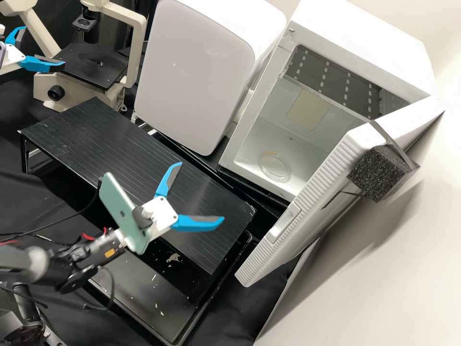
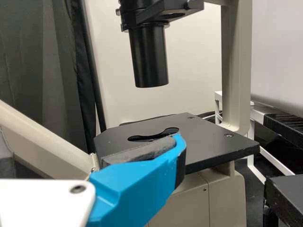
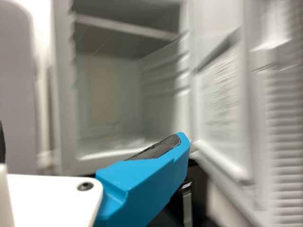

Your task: Close the incubator door

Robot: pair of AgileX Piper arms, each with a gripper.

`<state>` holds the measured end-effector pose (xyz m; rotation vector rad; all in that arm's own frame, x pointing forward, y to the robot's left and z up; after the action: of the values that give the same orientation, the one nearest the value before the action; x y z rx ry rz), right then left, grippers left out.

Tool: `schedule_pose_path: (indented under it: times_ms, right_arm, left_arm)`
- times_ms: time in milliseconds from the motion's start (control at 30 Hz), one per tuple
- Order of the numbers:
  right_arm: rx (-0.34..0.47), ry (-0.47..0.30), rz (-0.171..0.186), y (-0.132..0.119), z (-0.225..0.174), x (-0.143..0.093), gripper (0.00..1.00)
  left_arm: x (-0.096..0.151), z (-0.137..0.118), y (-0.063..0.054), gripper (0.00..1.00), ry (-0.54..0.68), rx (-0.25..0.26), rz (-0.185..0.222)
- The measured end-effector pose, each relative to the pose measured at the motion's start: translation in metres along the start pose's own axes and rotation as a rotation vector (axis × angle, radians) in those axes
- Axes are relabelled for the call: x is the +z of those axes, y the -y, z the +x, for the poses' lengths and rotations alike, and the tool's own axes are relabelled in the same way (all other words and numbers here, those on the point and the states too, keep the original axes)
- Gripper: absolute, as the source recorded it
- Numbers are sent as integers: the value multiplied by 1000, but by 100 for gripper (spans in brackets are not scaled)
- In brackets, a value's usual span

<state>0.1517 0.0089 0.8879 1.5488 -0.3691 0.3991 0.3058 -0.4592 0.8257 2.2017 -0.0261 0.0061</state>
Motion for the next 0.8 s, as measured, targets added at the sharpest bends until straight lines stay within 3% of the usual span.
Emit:
schedule_pose_path:
  times_ms: [300, 467, 800]
  right_arm:
    - [149, 170, 3, -39, -1, 37, 100]
    - [155, 237, 11, -46, 16, 58, 100]
    - [176, 296, -36, -50, 37, 78, 100]
  left_arm:
    - [0, 0, 0, 100, 0, 0, 0]
    - [0, 0, 0, 100, 0, 0, 0]
    - [0, 0, 0, 100, 0, 0, 0]
